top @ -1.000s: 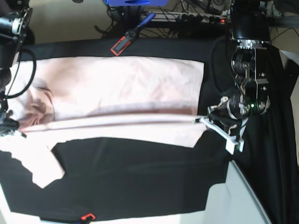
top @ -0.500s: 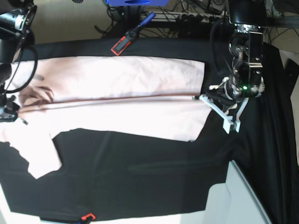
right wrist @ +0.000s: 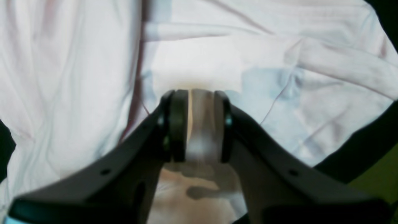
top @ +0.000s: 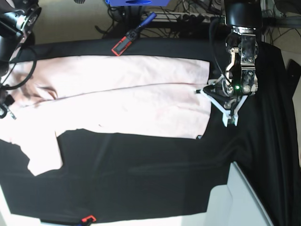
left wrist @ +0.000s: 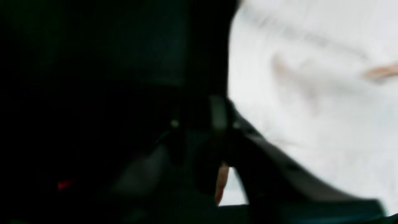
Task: Fold the T-shirt properly
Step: 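Lift the hem with both grippers and fold it toward the collar, then lay the hem down and grasp the sleeve fabric with the right gripper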
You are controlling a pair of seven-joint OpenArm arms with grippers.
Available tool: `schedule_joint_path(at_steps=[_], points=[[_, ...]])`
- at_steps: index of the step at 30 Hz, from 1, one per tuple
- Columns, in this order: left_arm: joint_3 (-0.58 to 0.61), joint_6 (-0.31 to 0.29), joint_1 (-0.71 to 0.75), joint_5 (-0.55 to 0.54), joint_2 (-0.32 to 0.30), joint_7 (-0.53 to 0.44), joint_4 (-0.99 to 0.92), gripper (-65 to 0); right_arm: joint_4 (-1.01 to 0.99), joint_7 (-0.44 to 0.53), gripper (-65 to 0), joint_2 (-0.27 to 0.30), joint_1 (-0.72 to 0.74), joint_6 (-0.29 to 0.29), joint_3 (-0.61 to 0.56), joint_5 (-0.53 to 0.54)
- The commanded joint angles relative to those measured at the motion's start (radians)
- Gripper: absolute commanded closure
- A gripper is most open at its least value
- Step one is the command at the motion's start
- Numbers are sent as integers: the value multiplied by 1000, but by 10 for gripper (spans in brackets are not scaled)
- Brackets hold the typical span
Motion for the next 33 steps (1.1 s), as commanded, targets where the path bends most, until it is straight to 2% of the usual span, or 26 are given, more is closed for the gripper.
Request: schedule_joint_path(at_steps=[1, 4, 7, 10, 13, 15, 17, 22, 26, 30, 33], points=[[-5, -3, -19, 3, -11, -9, 41, -198, 28, 17, -155, 21, 19, 3, 17, 3], [-5, -3, -31, 2, -8, -7, 119, -297, 130, 43, -141, 12, 8, 20, 65, 4], [-5, -3, -47, 2, -6, -4, 175, -398, 259, 60, -138, -2, -17, 133, 66, 6], [-5, -3, -68, 2, 9, -4, 198, -494, 305, 60, -142, -2, -10, 250, 63, 6], [-5, -3, -74, 2, 25, -7, 199, -511, 222, 64, -145, 5, 79, 307, 25, 0], [-4, -3, -71, 2, 51, -7, 213, -511, 122, 104, -145, 48, 125, 317, -76, 0], [-4, -3, -65, 2, 65, -7, 230, -511, 16, 187, -145, 93, 175, 317, -230, 0], [-4, -3, -61, 2, 78, -7, 234, -511, -265, 359, -149, 153, 315, 314, -601, 0], [-4, -3, -61, 2, 74, -7, 233, -511, -507, 453, -236, 150, 444, 319, -850, 0], [-4, -3, -59, 3, 69, -7, 225, -511, -555, 515, -309, 131, 488, 313, -1129, 0], [-4, -3, -61, 3, 69, -7, 219, -511, -558, 520, -399, 108, 502, 313, -1213, 0]])
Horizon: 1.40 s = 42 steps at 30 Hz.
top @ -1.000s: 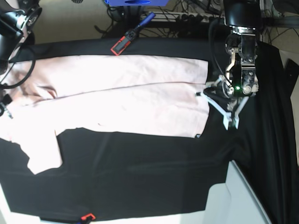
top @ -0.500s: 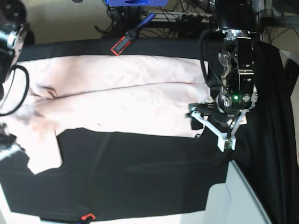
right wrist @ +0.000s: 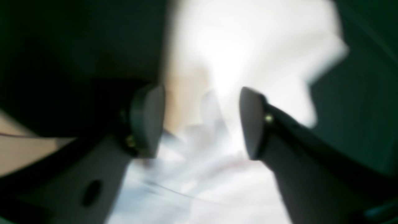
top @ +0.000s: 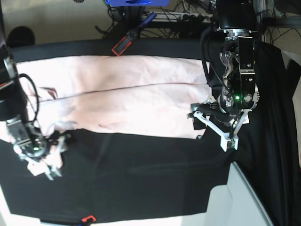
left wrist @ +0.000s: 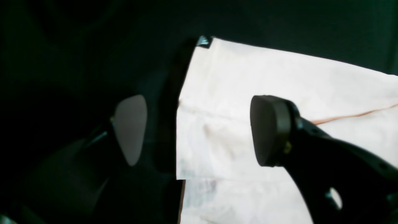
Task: Fold the T-shirt properly
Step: 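Lay the hem down and grasp the sleeve fabric with the right gripper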
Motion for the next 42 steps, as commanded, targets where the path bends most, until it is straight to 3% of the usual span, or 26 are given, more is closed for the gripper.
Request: schedule_joint_path(at_steps=[1, 4, 7, 9, 15, 19, 23, 26, 28, 32, 35, 42], points=[[-1, -4, -15, -1, -3, -13, 15, -511, 10, 15, -438, 16, 40, -10, 6, -2], [-1, -4, -15, -1, -3, -13, 15, -511, 8, 16, -540, -7, 47, -12, 6, -2], [-1, -4, -15, -1, -4, -13, 15, -511, -2, 18, -596, -18, 60, -12, 7, -2], [-1, -4, -4, -1, -4, -13, 15, -511, -64, 35, -608, -40, 83, -23, 7, 0], [-1, -4, 14, 1, -4, -13, 15, -511, -331, 214, -606, -100, 117, -36, 6, 0], [-1, -4, 20, 1, -4, -13, 16, -511, -341, 222, -492, -112, 116, 16, 19, 6], [-1, -4, 29, 4, -4, -13, 18, -511, -343, 220, -360, -106, 116, 56, 159, 4], [-1, -4, 34, 6, -4, -13, 16, -511, -343, 220, -203, -103, 114, 62, 202, 3], [-1, -4, 34, 6, -4, -13, 16, -511, -343, 220, -135, -103, 108, 62, 203, 3], [-1, -4, 34, -1, -4, -11, 16, -511, -335, 220, -109, -101, 105, 62, 203, 3], [-1, -4, 34, -1, -4, -11, 16, -511, -335, 220, 0, -89, 106, 62, 205, 4], [-1, -4, 34, -1, -4, -11, 16, -511, -286, 225, 0, -86, 103, 56, 205, 4]])
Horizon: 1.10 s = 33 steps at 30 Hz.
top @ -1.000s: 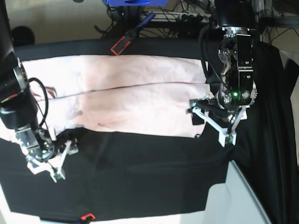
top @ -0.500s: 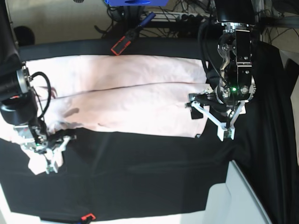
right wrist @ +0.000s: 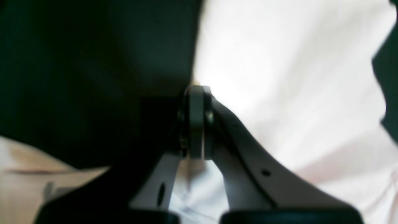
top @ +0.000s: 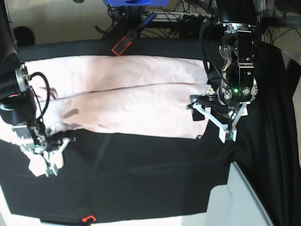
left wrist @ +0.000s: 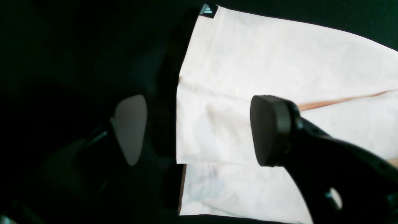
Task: Fold the T-shirt properly
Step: 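Lay the hem down and grasp the sleeve fabric with the right gripper, then pull the sleeve fabric with the right gripper to tidy the fold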
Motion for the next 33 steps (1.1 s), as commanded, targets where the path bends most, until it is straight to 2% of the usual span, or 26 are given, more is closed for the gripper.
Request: schedule_joint_path(at_steps=[1, 4, 6, 8, 11, 12, 19, 23, 26, 28, 32, 33], points=[[-1, -4, -13, -1, -4, -11, 18, -511, 19, 18, 0, 15, 37, -3, 7, 7], [-1, -4, -13, -1, -4, -11, 18, -511, 19, 25, -4, 13, 37, -7, 10, 7], [-1, -4, -13, -1, -4, -11, 18, -511, 19, 25, -55, 13, 39, -33, 47, 7], [-1, -4, -13, -1, -4, -11, 18, -511, 19, 25, -190, 13, 39, -78, 88, 7], [-1, -4, -13, -1, -4, -11, 18, -511, 19, 25, -466, 13, 39, -118, 86, 2], [-1, -4, -13, -1, -4, -11, 18, -511, 19, 25, -498, 12, 39, -118, 80, 2], [-1, -4, -13, -3, -3, -11, 18, -511, -47, 18, -453, 10, 35, -118, 82, 5], [-1, -4, -11, -3, -4, -11, 18, -511, -83, 20, -402, 10, 35, -118, 83, 7], [-1, -4, -11, -3, -3, -10, 19, -511, -83, 18, -338, 10, 26, -118, 83, 7], [-1, -4, -11, -3, -1, -10, 19, -511, -83, 18, -268, 10, 19, -118, 83, 7], [-1, -4, 1, -3, -1, -10, 22, -511, -77, 21, 0, 10, 9, -118, 83, 7], [-1, -4, 2, -3, -1, -10, 22, -511, -77, 21, 0, 10, 9, -118, 83, 7]])
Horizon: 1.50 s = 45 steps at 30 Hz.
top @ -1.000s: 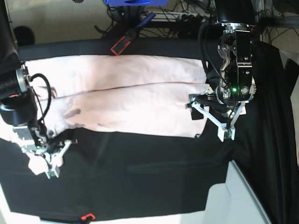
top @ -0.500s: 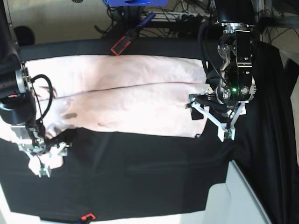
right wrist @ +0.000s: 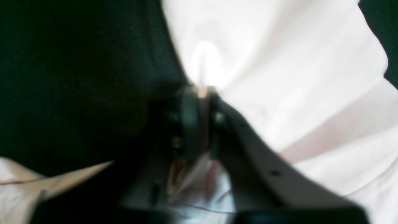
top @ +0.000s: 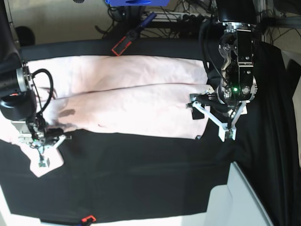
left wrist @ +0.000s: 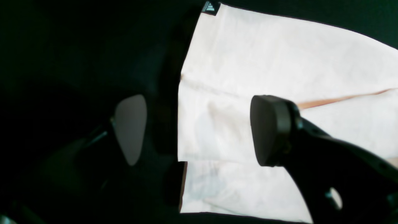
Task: Fold the T-shirt properly
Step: 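Pull the sleeve fabric with the right gripper to tidy the fold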
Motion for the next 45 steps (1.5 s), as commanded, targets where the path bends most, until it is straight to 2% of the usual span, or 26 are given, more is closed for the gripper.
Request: schedule_joint_path(at_steps=[1, 4, 10, 16, 22, 26, 28, 30, 32, 37, 41, 45], points=[[-1, -3, -11, -2, -3, -10, 22, -511, 9, -8, -10, 15, 25, -12, 2, -8], [-1, -3, -8, -2, -3, -10, 17, -511, 23, -8, 0, 18, 28, -12, 2, -8], [-1, -3, -16, -2, -3, -10, 16, -511, 181, -13, 0, 24, -24, -12, 4, -8], [-1, -3, -17, 0, -5, -10, 16, -511, 241, -40, 0, 22, -67, -12, 162, -8], [-3, -3, -19, 6, -6, -11, 16, -511, 251, -43, 0, 22, -70, -12, 180, -8], [-3, -3, -19, 6, -6, -11, 5, -511, 411, -48, 0, 22, -156, -12, 241, -8], [-3, -3, -20, 6, -6, -13, -21, -511, 517, -83, 0, 22, -201, -14, 271, -10], [-3, -3, -32, 6, -6, -13, -47, -511, 594, -175, 0, 22, -219, -15, 274, -10], [-3, -3, -37, 1, -6, -13, -59, -511, 667, -227, 0, 22, -248, -15, 275, -10], [-1, -3, -39, 0, -6, -13, -55, -511, 848, -286, 0, 22, -326, -23, 275, -10], [-1, -5, -39, 0, -6, -13, -55, -511, 870, -324, 0, 22, -337, -103, 275, -10], [-1, -5, -35, 0, -6, -13, -55, -511, 900, -324, 0, 22, -357, -106, 275, -8]])
